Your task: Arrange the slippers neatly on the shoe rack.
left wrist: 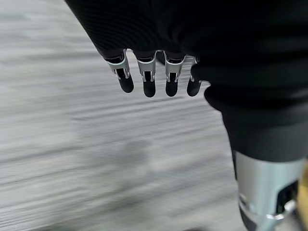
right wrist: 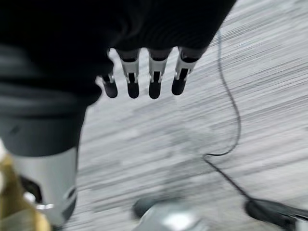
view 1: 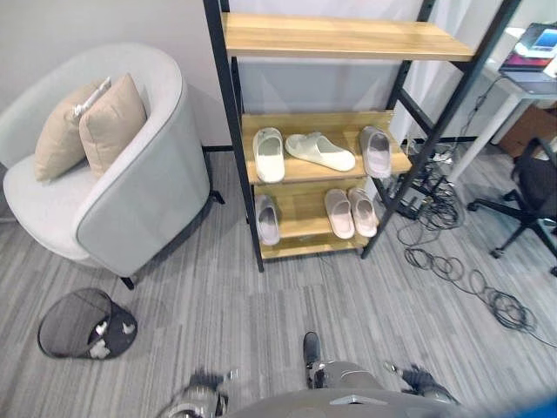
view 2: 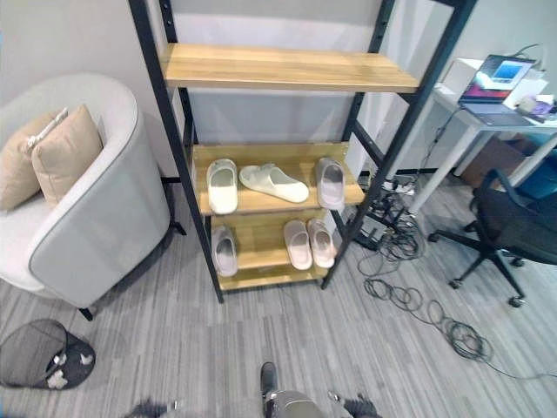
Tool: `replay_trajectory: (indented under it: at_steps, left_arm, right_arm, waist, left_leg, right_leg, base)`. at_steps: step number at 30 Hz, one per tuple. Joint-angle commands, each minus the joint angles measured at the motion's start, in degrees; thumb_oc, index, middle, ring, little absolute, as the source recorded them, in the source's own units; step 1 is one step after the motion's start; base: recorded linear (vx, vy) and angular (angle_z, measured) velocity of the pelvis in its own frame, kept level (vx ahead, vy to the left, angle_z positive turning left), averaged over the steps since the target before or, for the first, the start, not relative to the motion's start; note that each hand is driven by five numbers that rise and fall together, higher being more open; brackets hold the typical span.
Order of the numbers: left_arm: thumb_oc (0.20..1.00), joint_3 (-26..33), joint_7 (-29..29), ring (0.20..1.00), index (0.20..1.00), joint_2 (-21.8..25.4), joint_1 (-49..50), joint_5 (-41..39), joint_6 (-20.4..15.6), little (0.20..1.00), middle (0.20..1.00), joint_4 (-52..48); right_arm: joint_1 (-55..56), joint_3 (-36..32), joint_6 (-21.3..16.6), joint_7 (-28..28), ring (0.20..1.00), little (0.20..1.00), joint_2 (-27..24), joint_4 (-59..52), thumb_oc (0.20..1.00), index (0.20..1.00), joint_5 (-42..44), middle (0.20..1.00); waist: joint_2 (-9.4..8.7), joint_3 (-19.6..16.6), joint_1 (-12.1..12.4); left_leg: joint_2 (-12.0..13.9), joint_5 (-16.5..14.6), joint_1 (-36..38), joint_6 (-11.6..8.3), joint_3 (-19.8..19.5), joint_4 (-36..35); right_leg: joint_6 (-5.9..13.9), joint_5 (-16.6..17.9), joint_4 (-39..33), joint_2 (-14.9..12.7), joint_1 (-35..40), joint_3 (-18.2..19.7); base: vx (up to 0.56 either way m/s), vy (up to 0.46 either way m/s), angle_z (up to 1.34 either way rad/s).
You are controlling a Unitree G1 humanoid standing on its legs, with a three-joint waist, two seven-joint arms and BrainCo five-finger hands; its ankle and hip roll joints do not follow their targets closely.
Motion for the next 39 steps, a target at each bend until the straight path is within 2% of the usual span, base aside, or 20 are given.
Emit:
replay_trajectory:
  at_steps: [1, 3, 6, 7, 9, 10, 11, 12, 13, 14, 15, 17, 20, 24, 27, 28, 29, 31, 32, 39]
  left_arm:
    - [1.0, 0.15, 3.41, 1.0, 1.0, 2.66, -2.2, -1.02, -0.9, 1.0, 1.0, 1.1]
    - [1.0, 0.32, 4.18, 1.0, 1.0, 2.36, -0.81, -0.86, -1.58, 1.0, 1.0, 1.74]
    - [1.0, 1.37, 5.43, 1.0, 1.0, 2.5, 0.24, -1.4, -2.53, 1.0, 1.0, 0.43]
    - [1.0, 1.39, 6.47, 1.0, 1.0, 2.67, -0.35, -1.18, -2.94, 1.0, 1.0, -0.54]
    - [1.0, 1.38, 7.02, 1.0, 1.0, 2.64, -1.17, -1.06, -2.65, 1.0, 1.0, -1.4]
    - [1.0, 1.64, 7.8, 1.0, 1.0, 2.49, -1.63, -1.38, -2.73, 1.0, 1.0, -1.71]
    - [1.0, 1.4, 8.77, 1.0, 1.0, 2.0, -1.88, -1.03, -2.48, 1.0, 1.0, -2.12]
    - [1.0, 1.4, 8.78, 1.0, 1.0, 2.0, -1.88, -1.03, -2.48, 1.0, 1.0, -2.12]
    - [1.0, 0.98, 9.53, 1.0, 1.0, 0.91, -1.74, -0.82, -3.13, 1.0, 1.0, -2.69]
    - [1.0, 1.01, 9.75, 1.0, 1.0, 0.3, -1.95, -1.15, -3.58, 1.0, 1.0, -2.76]
    - [1.0, 0.53, 10.09, 1.0, 1.0, -0.15, -2.31, -1.07, -3.56, 1.0, 1.0, -2.2]
    - [1.0, 0.17, 10.98, 1.0, 1.0, -0.14, -2.56, -0.89, -3.96, 1.0, 1.0, -1.24]
    - [1.0, 0.38, 11.89, 1.0, 1.0, 0.87, -1.75, -1.0, -4.57, 1.0, 1.0, 0.66]
    - [1.0, 2.05, 11.7, 1.0, 1.0, 2.35, -1.54, -2.05, -5.05, 1.0, 1.0, 1.63]
    - [1.0, 3.0, 12.28, 1.0, 1.0, 2.91, -2.16, -2.99, -4.67, 1.0, 1.0, 2.65]
    - [1.0, 3.29, 12.32, 1.0, 1.0, 3.06, -2.4, -3.4, -4.6, 1.0, 1.0, 2.39]
    - [1.0, 3.09, 12.15, 1.0, 1.0, 2.94, -2.47, -3.92, -4.51, 1.0, 1.0, 1.69]
    - [1.0, 2.41, 12.08, 1.0, 1.0, 2.69, -2.55, -3.6, -4.24, 1.0, 1.0, 1.54]
    - [1.0, 1.09, 12.28, 1.0, 1.0, 2.3, -2.22, -2.63, -4.45, 1.0, 1.0, 1.07]
    - [1.0, 0.98, 12.78, 1.0, 1.0, 0.71, -0.76, -2.02, -5.17, 1.0, 1.0, 1.87]
  right_arm:
    - [1.81, -1.34, 0.42, 0.27, 1.0, 1.0, 5.49, 1.39, 1.0, 1.0, 0.44, 1.0]
    - [1.9, -2.2, 0.71, -0.61, 1.0, 1.0, 4.85, 3.59, 1.0, 1.0, 1.14, 1.0]
    - [2.08, -3.56, 0.87, -1.13, 1.0, 1.0, 3.56, 5.65, 1.0, 1.0, 1.34, 1.0]
    - [1.41, -3.57, 0.72, -1.07, 1.0, 1.0, 3.32, 5.17, 1.0, 1.0, 1.32, 1.0]
    - [0.12, -3.06, 0.63, -1.2, 1.0, 1.0, 3.44, 4.37, 1.0, 1.0, 1.55, 1.0]
    - [-0.6, -2.81, 0.4, -1.28, 1.0, 1.0, 3.39, 4.14, 1.0, 1.0, 1.85, 1.0]
    - [-1.55, -2.6, 0.2, -1.69, 1.0, 1.0, 2.9, 3.62, 1.0, 1.0, 2.02, 1.0]
    - [-1.55, -2.6, 0.2, -1.69, 1.0, 1.0, 2.9, 3.62, 1.0, 1.0, 2.02, 1.0]
    - [-1.31, -1.85, -0.19, -2.17, 1.0, 1.0, 3.19, 3.2, 1.0, 1.0, 1.78, 1.0]
    - [-1.61, -1.75, -0.93, -2.59, 1.0, 1.0, 3.83, 2.45, 1.0, 1.0, 2.16, 1.0]
    - [-1.72, -0.93, -1.2, -3.38, 1.0, 1.0, 4.4, 1.75, 1.0, 1.0, 1.74, 1.0]
    - [-2.08, 0.26, -1.69, -4.25, 1.0, 1.0, 4.58, 1.83, 1.0, 1.0, 0.86, 1.0]
    - [-1.21, 1.17, -2.48, -4.41, 1.0, 1.0, 5.97, 1.56, 1.0, 1.0, 0.74, 1.0]
    - [-1.98, 3.53, -2.61, -3.72, 1.0, 1.0, 6.66, 2.03, 1.0, 1.0, -0.7, 1.0]
    - [-2.51, 3.76, -2.84, -3.47, 1.0, 1.0, 6.28, 2.74, 1.0, 1.0, -0.81, 1.0]
    - [-2.59, 3.4, -3.01, -3.45, 1.0, 1.0, 6.12, 2.52, 1.0, 1.0, -0.55, 1.0]
    - [-2.32, 2.46, -3.41, -3.84, 1.0, 1.0, 5.71, 1.76, 1.0, 1.0, 0.15, 1.0]
    - [-2.17, 1.8, -3.3, -4.37, 1.0, 1.0, 5.32, 1.62, 1.0, 1.0, 0.61, 1.0]
    - [-1.95, 1.49, -3.26, -5.05, 1.0, 1.0, 5.15, 1.12, 1.0, 1.0, 0.56, 1.0]
    - [-3.47, 2.09, -4.44, -5.45, 1.0, 1.0, 4.77, -4.65, 1.0, 1.0, -0.16, 1.0]
  waist:
    - [-2.57, 0.68, 1.04]
    - [-3.01, -0.47, 1.31]
    - [-2.48, -1.6, 1.47]
    - [-2.52, -1.81, 1.46]
    - [-3.27, -1.53, 1.13]
    - [-3.92, -1.27, 1.22]
    - [-4.59, -1.08, 1.65]
    - [-4.59, -1.06, 1.65]
    - [-4.56, -1.19, 2.58]
    - [-4.19, -1.24, 2.68]
    - [-4.02, -1.16, 3.17]
    - [-4.14, -1.36, 3.78]
    - [-4.86, -1.94, 4.31]
    - [-4.67, -2.07, 5.26]
    - [-3.87, -1.84, 4.88]
    - [-3.54, -1.82, 4.61]
    - [-3.05, -1.52, 4.01]
    - [-3.5, -1.59, 3.57]
    - [-3.83, -1.99, 3.46]
    - [-3.08, -3.88, 3.3]
  left_leg:
    - [10.06, -1.61, -6.08, 5.23, 0.35, -7.01]
    - [11.07, -1.99, -5.09, 4.22, -0.07, -7.18]
    - [14.23, -0.56, -4.4, 1.6, -1.19, -7.15]
    - [15.68, 1.17, -5.68, -1.03, 0.07, -4.37]
    - [17.27, 2.28, -8.36, -2.86, 3.93, 1.48]
    - [18.02, 1.92, -9.49, -2.85, 6.6, 4.12]
    - [16.89, 0.45, -10.48, -1.77, 9.26, 4.6]
    - [16.89, 0.44, -10.47, -1.77, 9.26, 4.61]
    - [11.25, -1.46, -11.51, 1.29, 6.85, 1.38]
    - [9.38, 0.29, -12.35, 2.51, 7.08, -1.88]
    - [8.63, 1.45, -12.05, 4.24, 8.42, -4.74]
    - [6.91, 3.1, -11.8, 5.03, 2.88, -6.55]
    - [7.27, 4.14, -10.98, 6.47, 2.43, -7.84]
    - [8.33, 4.29, -10.96, 6.71, 2.82, -8.15]
    - [9.79, 3.83, -11.15, 6.25, 1.6, -7.76]
    - [10.33, 3.6, -11.1, 5.97, 1.1, -7.7]
    - [10.85, 3.01, -10.66, 5.38, -0.4, -7.21]
    - [10.32, 2.62, -10.18, 5.24, -1.36, -7.27]
    - [10.42, 2.44, -9.44, 5.01, -1.3, -7.9]
    - [12.72, 4.78, -7.81, 2.93, -2.13, -12.11]
  right_leg:
    - [21.14, 0.64, -3.56, -12.65, 8.53, 13.48]
    - [19.67, -0.08, -3.21, -12.17, 10.82, 13.29]
    - [16.81, -2.9, -0.23, -9.08, 11.04, 11.97]
    - [15.21, -3.92, -0.2, -8.41, 12.33, 10.59]
    - [14.65, -4.67, -0.74, -8.72, 13.88, 8.9]
    - [14.43, -4.86, -0.86, -9.06, 14.5, 7.67]
    - [14.4, -5.34, -1.01, -9.33, 15.59, 6.66]
    - [14.4, -5.35, -1.01, -9.32, 15.61, 6.66]
    - [14.09, -5.59, -0.96, -8.78, 16.07, 6.54]
    - [13.98, -5.64, -1.62, -8.45, 17.08, 5.41]
    - [13.95, -5.28, -3.11, -7.84, 18.39, 5.66]
    - [13.8, -5.57, -3.27, -6.97, 19.06, 6.35]
    - [14.11, -5.65, -3.34, -6.43, 19.7, 7.02]
    - [15.16, -7.91, 0.79, -5.84, 18.19, 6.56]
    - [18.13, -6.72, 1.66, -9.32, 15.93, 8.4]
    - [18.79, -6.06, 1.62, -10.19, 15.07, 9.85]
    - [19.52, -4.9, 1.75, -11.33, 13.22, 13.35]
    - [19.51, -5.26, 0.76, -11.27, 14.4, 15.11]
    - [18.94, -5.96, -1.18, -11.91, 15.95, 14.54]
    - [16.53, -3.99, -8.01, -11.02, 21.02, 11.95]
  base:
    - [0.38, -0.34, 0.54]
    - [0.19, -0.31, 0.1]
    - [0.13, -0.349, -0.25]
    - [0.06, -0.321, 0.08]
    - [0.04, -0.259, 0.8]
    - [0.05, -0.233, 0.57]
    - [0.04, -0.164, 0.55]
    - [0.07, -0.132, 0.47]
    - [0.05, -0.066, 0.43]
    - [0.06, -0.072, 0.21]
    - [0.04, -0.022, 0.28]
    - [0.05, 0.017, 0.33]
    - [0.05, 0.051, -0.3]
    - [-0.02, 0.011, -0.25]
    - [-0.05, -0.141, -0.08]
    - [0.01, -0.18, 0.19]
    - [0.05, -0.129, 0.25]
    - [0.04, -0.067, 0.41]
    - [0.0, -0.167, 0.55]
    - [0.0, -0.19, 0.22]
